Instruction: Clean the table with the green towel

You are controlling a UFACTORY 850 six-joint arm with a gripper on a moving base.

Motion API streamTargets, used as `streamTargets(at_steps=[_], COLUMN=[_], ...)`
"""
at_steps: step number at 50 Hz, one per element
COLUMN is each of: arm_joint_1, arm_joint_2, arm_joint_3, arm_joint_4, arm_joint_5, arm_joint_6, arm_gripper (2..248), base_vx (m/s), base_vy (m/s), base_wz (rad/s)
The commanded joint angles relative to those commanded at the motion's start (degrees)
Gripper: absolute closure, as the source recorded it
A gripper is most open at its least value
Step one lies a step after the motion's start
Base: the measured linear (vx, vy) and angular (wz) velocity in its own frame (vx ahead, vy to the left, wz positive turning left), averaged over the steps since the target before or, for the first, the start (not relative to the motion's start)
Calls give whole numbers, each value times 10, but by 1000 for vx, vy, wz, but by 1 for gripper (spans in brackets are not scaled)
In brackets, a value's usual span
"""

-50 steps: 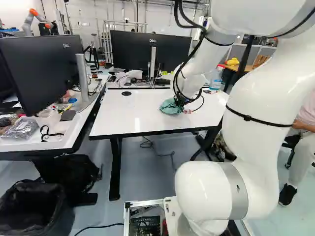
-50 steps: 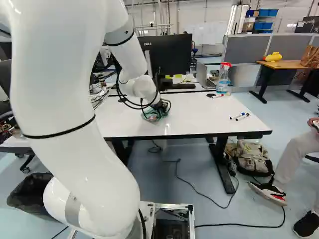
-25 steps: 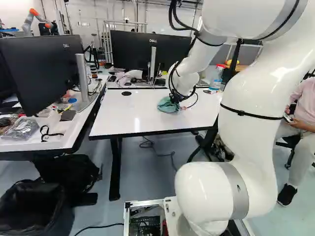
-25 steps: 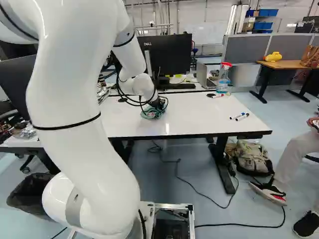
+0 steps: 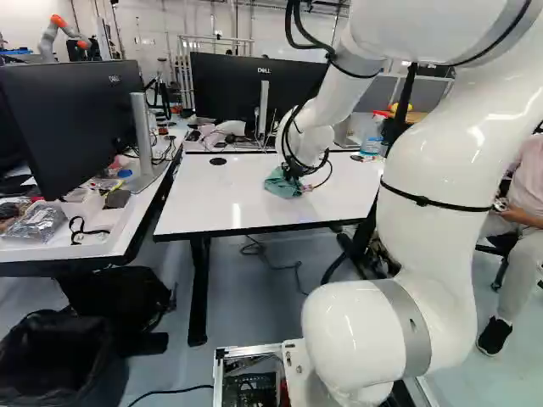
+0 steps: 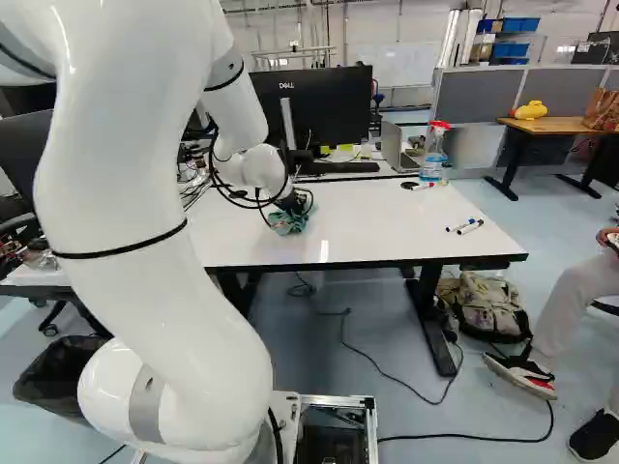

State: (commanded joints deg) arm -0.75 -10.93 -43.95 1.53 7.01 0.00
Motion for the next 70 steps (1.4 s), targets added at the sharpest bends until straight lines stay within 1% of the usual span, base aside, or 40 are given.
streamTargets(at_steps=[28,48,57,63,70], arm_joint_1=[36,50,47,36,21], arm_joint_2=[66,123,147,155,155], arm_joint_3=[74,133,157,165,165], arm_joint_4=[0,0,0,0,0], arm_joint_5=[0,0,0,0,0], arm_joint_6=[0,0,0,0,0], arm_gripper=[212,212,212,212,212], base_vx=[0,0,0,0,0], base_vy=[0,0,0,0,0], base_wz=[0,0,0,0,0])
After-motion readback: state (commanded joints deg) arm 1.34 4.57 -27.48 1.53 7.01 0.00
